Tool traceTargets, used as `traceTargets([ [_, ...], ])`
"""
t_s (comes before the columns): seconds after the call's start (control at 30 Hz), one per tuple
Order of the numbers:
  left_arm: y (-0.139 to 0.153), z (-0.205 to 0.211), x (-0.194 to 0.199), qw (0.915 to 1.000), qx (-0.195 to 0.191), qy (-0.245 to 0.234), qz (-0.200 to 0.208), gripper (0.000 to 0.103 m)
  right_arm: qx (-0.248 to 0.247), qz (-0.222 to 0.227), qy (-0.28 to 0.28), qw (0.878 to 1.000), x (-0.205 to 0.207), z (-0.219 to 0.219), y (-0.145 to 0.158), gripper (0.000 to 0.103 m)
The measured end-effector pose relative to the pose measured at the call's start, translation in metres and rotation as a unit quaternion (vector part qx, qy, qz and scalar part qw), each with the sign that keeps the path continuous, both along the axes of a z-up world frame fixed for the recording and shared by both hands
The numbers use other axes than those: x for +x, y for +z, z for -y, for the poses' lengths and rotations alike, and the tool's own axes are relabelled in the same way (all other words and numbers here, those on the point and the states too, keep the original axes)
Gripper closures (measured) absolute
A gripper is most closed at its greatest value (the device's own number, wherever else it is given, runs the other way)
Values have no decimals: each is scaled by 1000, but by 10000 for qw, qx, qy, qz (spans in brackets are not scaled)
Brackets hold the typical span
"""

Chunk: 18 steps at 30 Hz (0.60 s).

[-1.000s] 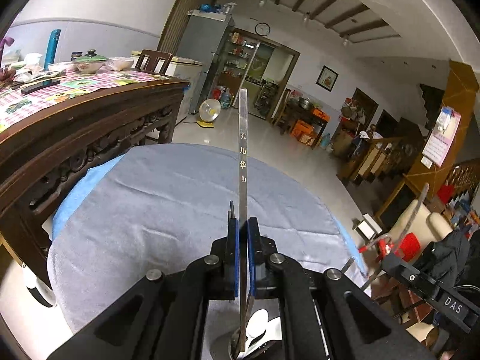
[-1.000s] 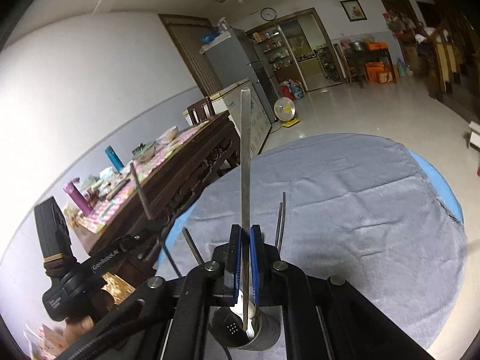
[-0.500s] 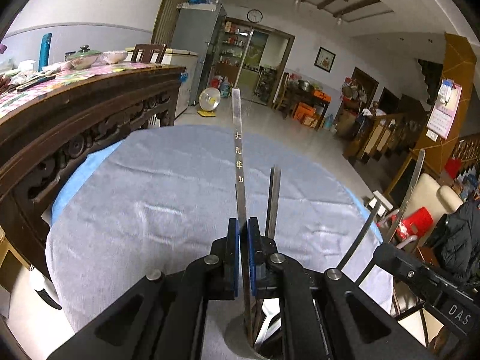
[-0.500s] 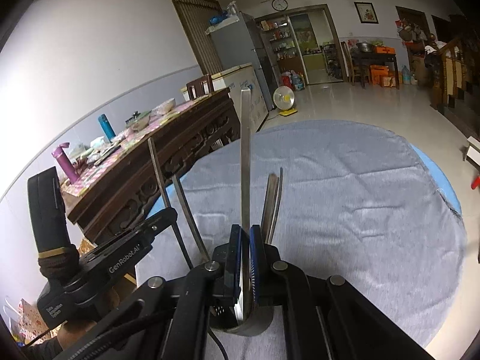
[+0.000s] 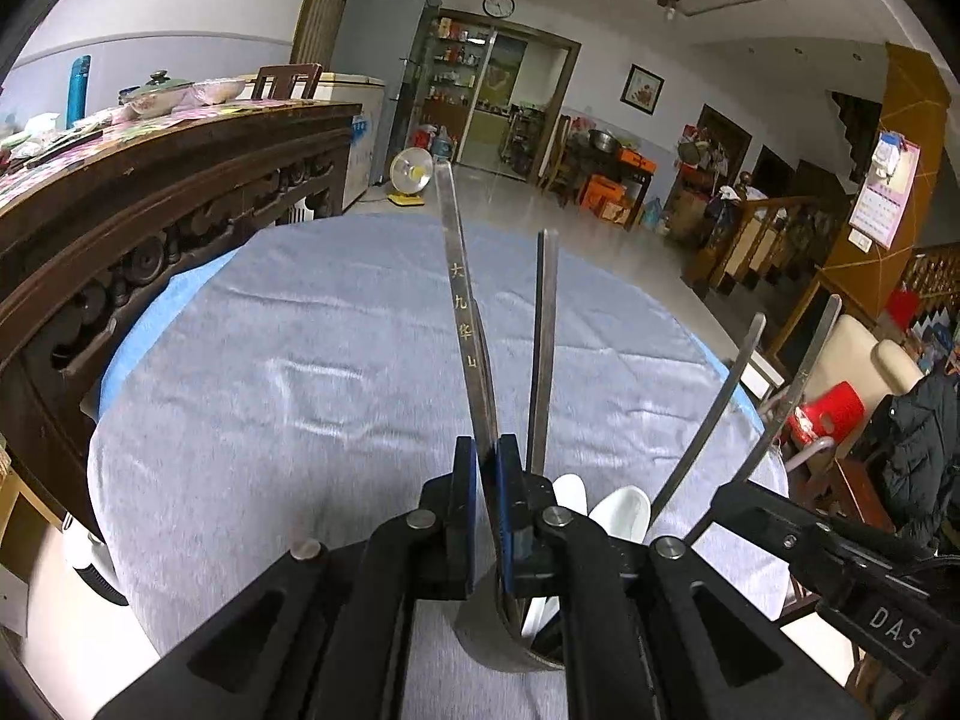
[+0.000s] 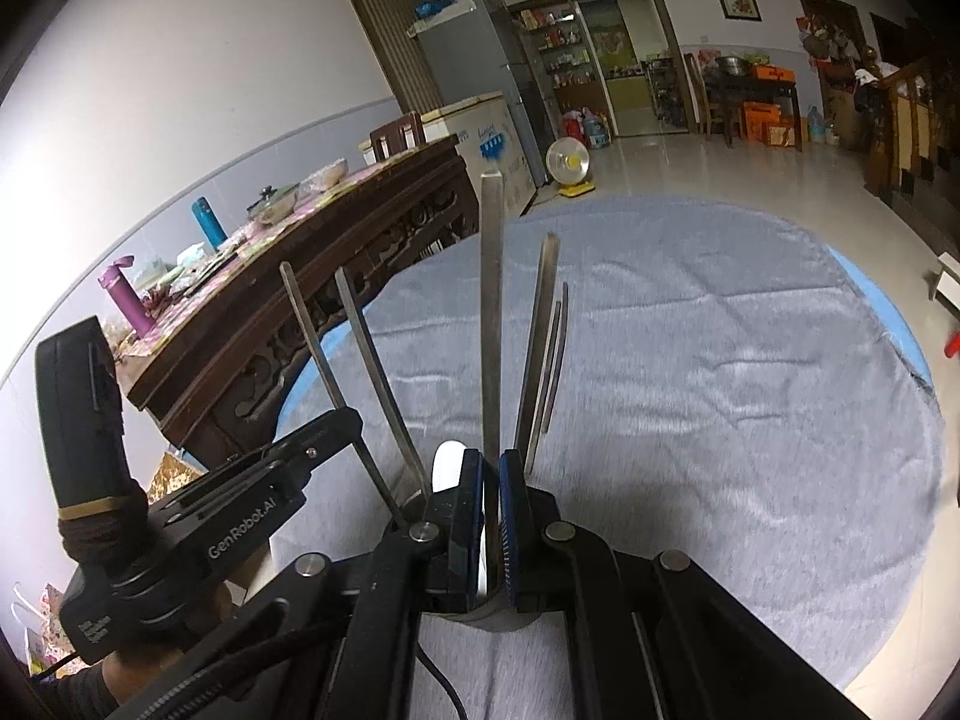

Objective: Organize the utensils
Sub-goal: 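Open both grippers to release the chopsticks in the holder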

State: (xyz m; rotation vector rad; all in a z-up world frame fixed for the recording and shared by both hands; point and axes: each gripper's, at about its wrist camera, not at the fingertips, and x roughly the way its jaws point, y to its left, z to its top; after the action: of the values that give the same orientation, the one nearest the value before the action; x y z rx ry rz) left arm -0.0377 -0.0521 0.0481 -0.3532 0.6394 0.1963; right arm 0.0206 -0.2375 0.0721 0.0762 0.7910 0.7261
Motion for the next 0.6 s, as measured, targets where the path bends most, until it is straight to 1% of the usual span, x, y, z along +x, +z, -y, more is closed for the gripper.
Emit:
traceTargets([
  [0.2,-7,5,-4,9997,-40,-152,-173,96,-52,-106,67,9999,0,-2,-6,96],
  [0.33,-3,4,-9,9995,-107,-207,-198,96,-50,-156,121,9998,-1,0,-4,95],
  [0.4,0,2,-12,9995,-112,-216,-179,95,-18,-154,121,9998,-1,2,-2,93],
  [0.43,0,0,-12,9995,-134,-219,-183,94,19,-170,114,9998,0,4,-1,88],
  [0.47,1,-2,-14,9994,-177,-215,-192,90,52,-180,112,9998,0,6,1,79],
  [0.5,3,-4,-16,9994,-216,-201,-193,80,88,-186,109,9997,0,7,2,74],
  [0.53,4,-7,-18,9994,-247,-168,-182,74,131,-187,101,9997,0,10,4,64],
  [0.57,6,-10,-20,9994,-278,-121,-149,62,170,-177,101,9996,-1,12,7,51],
  [0.6,8,-12,-23,9995,-298,-91,-111,57,207,-152,112,9996,-2,15,9,45],
])
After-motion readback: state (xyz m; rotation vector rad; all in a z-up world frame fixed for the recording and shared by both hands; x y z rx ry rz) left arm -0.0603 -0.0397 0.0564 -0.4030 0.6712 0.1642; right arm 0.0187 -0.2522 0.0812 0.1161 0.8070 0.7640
